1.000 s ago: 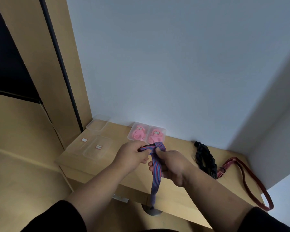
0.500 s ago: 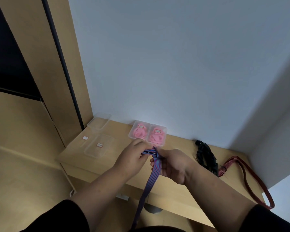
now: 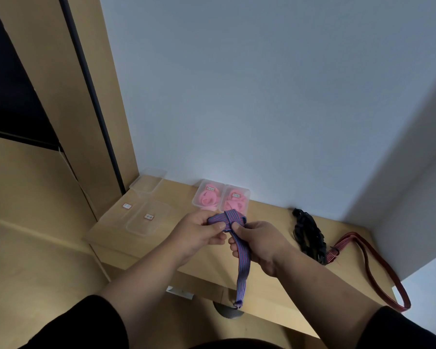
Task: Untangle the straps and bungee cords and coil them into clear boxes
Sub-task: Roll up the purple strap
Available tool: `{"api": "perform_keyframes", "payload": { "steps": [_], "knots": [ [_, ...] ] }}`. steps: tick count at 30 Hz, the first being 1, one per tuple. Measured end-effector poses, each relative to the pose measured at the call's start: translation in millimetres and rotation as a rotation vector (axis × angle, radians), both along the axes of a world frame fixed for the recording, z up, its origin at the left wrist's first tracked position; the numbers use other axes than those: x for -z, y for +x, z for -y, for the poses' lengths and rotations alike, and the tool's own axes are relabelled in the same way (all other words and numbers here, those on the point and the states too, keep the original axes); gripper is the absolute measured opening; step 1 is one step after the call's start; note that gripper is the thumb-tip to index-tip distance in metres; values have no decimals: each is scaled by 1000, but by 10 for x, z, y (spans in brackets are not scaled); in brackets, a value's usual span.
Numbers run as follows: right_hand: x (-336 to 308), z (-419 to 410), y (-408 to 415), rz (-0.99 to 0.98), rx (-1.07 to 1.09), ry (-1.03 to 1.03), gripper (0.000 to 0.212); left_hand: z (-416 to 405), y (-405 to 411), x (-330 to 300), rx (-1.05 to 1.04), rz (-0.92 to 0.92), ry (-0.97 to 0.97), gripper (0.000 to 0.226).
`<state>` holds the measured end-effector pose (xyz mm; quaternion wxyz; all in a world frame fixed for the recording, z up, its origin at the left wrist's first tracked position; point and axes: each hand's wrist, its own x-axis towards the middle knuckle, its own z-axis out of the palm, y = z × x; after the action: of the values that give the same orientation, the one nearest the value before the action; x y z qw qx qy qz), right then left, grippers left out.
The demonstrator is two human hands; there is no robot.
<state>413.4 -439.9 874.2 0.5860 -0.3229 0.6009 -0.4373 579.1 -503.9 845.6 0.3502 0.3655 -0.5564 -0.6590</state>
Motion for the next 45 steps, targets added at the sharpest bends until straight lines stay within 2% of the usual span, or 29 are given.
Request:
{"api": "perform_keyframes", "payload": {
  "steps": [3, 7, 11, 16, 19, 21, 23, 26, 27, 29, 33, 36, 40, 45],
  "knots": [
    [17, -21, 20, 26, 19, 61, 29, 25, -41, -19, -57, 69, -138, 19],
    [-10, -47, 35, 24, -33, 90, 22, 14, -80, -17, -137, 325, -400, 34],
    [-46, -70, 21, 56, -66, 100, 15, -27, -87, -45, -129, 466, -751, 27],
    [-68, -88, 52, 123, -39, 125, 47, -63, -71, -79, -115, 528, -976, 17],
    [-44, -76, 69, 114, 6, 134, 49, -87, -93, -57, -99, 505, -1054, 20],
    [-29, -68, 57, 101, 36, 96, 43, -84, -90, -21, -74, 459, -1030, 24],
    [-26, -58, 32, 90, 59, 59, 39, -84, -78, 11, -31, 436, -908, 32],
    [-42, -43, 9, 72, 71, 18, 35, -94, -56, 28, -28, 289, -476, 39],
    [-43, -38, 9, 66, 68, 8, 33, -82, -53, 24, -24, 242, -330, 35],
    [-40, -37, 14, 47, 54, -10, 32, -58, -36, 10, 11, 196, -132, 13],
    [-29, -39, 32, 7, 31, -26, 31, -50, -47, 9, 37, 168, -31, 26],
    [-22, -34, 43, -15, 24, 5, 34, -33, -61, 24, 12, 152, -48, 19],
    [-33, -36, 78, 10, -6, 68, 31, 33, -48, 43, -93, 213, -199, 4],
    [-65, -31, 141, 81, -44, 134, 20, 39, -19, 2, -183, 552, -632, 5]
  ]
}}
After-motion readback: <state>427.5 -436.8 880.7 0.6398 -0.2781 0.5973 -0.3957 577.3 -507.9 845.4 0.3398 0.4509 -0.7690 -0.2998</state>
